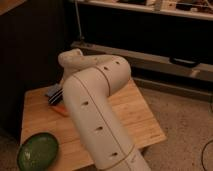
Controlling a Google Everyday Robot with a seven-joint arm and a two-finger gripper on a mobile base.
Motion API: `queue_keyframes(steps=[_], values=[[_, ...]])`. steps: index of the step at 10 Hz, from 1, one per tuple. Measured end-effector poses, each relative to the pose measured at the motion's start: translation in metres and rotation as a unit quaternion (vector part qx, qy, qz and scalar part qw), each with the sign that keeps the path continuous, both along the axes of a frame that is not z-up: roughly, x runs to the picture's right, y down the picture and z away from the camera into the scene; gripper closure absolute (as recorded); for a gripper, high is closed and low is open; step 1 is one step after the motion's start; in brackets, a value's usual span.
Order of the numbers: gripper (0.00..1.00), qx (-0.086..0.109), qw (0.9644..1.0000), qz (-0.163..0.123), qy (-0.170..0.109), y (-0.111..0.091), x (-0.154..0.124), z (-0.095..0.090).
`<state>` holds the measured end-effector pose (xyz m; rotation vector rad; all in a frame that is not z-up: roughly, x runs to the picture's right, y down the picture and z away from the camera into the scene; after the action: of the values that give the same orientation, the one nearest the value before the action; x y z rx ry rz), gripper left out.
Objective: Place the eraser on the white sponge
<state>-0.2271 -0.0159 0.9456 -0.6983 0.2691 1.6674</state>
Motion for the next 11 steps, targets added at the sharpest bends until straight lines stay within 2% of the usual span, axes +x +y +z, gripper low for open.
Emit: queue_keyframes(steps=[2, 3, 7, 11], values=[[0.20, 0.004, 0.9987, 0.037, -0.035, -0.002, 0.006, 0.009], [0.20, 0.004, 0.9983, 0.042, -0.040, -0.003, 0.006, 0.014], [0.20, -0.011, 0.9998, 0.008, -0.015, -0.005, -0.005, 0.023], [0.20, -0.026, 0.9997, -0.002, -0.001, -0.002, -0.005, 0.033]])
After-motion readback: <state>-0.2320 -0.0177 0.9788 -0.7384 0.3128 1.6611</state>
